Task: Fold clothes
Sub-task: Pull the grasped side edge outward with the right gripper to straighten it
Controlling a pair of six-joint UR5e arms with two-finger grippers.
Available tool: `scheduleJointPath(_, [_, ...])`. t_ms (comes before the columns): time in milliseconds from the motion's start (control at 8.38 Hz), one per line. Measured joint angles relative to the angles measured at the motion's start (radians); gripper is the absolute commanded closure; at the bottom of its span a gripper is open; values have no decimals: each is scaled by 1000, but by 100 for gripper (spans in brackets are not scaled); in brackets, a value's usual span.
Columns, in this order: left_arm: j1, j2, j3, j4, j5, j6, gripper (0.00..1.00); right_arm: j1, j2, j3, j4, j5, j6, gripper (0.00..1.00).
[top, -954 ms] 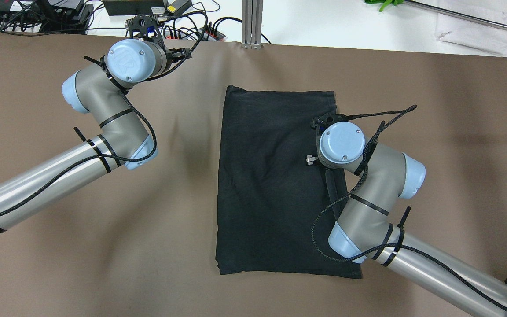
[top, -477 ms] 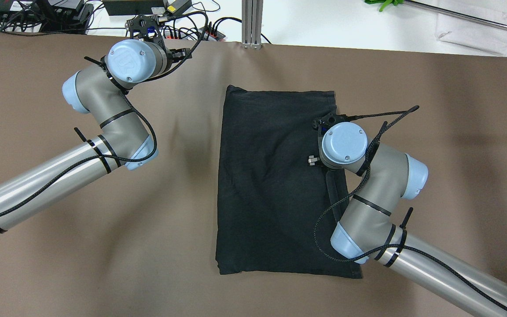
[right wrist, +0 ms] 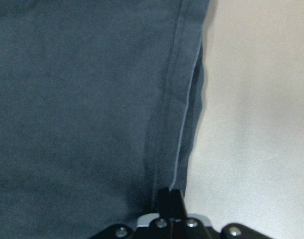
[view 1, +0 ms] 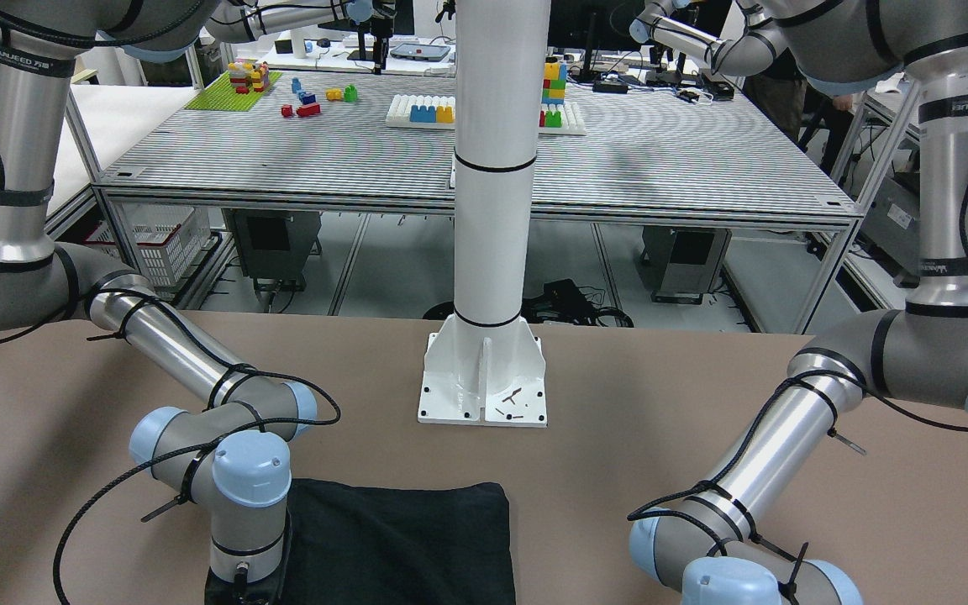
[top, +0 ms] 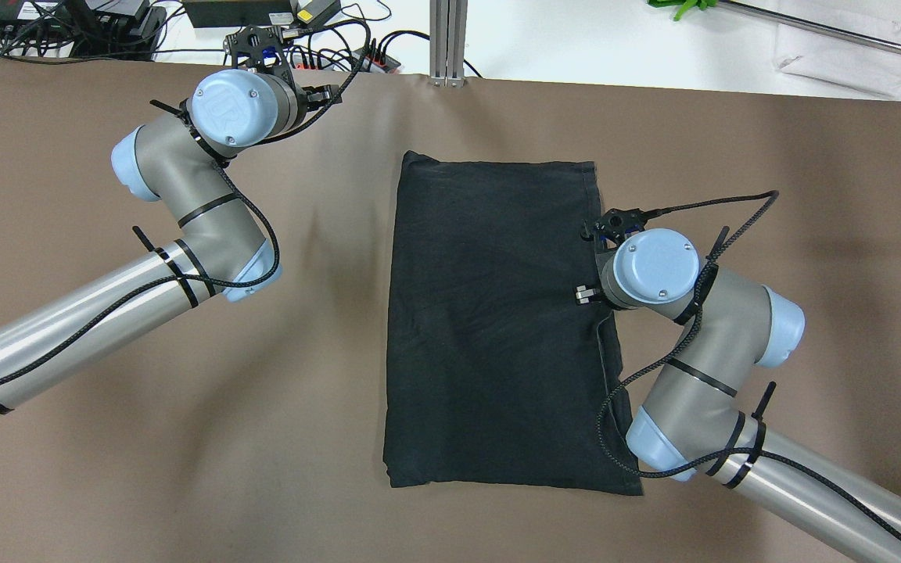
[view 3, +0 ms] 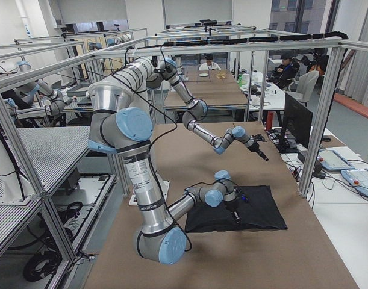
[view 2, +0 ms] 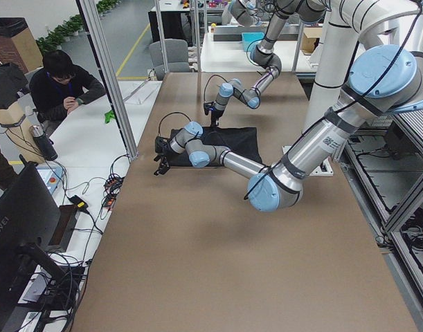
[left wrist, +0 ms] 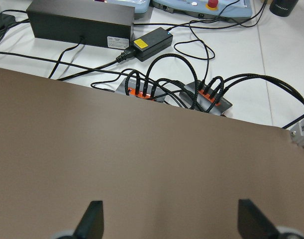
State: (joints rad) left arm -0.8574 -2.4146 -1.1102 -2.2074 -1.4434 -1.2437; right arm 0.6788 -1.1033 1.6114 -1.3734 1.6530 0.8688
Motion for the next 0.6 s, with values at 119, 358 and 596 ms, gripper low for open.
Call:
scheduleJointPath(119, [1,-1,0,0,0,0,5,3,-23,4,23,0,-10,98])
scheduleJointPath(358, [1,-1,0,0,0,0,5,16,-42,5,46,1,-17,3])
scheduleJointPath(596, [1,0,0,0,0,0,5,35,-45,5,49,4,-19,5])
